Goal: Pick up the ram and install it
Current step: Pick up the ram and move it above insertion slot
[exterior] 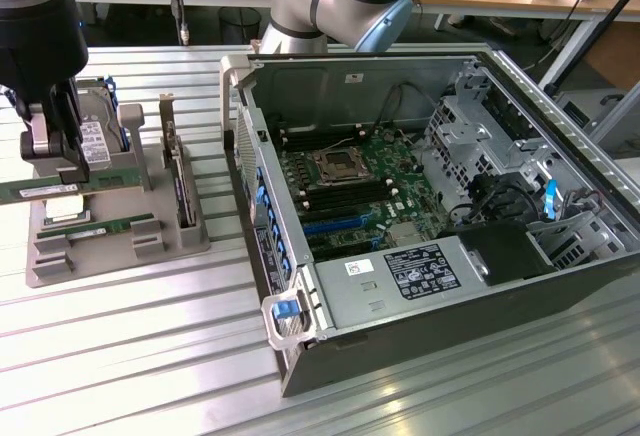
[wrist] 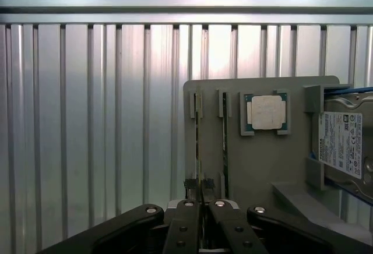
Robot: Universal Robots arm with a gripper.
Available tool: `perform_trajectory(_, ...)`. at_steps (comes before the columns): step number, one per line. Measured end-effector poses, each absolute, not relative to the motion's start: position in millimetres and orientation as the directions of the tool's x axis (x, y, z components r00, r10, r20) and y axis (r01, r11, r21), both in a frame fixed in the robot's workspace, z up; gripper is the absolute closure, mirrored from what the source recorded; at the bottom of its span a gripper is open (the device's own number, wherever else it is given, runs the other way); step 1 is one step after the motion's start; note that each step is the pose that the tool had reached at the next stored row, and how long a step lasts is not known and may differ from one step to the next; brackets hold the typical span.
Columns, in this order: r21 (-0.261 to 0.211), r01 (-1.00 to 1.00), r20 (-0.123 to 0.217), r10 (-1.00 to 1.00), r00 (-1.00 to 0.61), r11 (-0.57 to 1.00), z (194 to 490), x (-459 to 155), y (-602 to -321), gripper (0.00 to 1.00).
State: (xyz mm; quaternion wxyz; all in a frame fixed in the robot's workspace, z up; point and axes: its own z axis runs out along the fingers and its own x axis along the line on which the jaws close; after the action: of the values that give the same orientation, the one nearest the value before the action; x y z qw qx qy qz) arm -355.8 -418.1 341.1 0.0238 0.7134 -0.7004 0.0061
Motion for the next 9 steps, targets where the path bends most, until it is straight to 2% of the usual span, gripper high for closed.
perform_trajectory(9,0.025,-1.0,0.042,-0.999,0.019,-0.018,343.7,-355.9,-418.1,0.88)
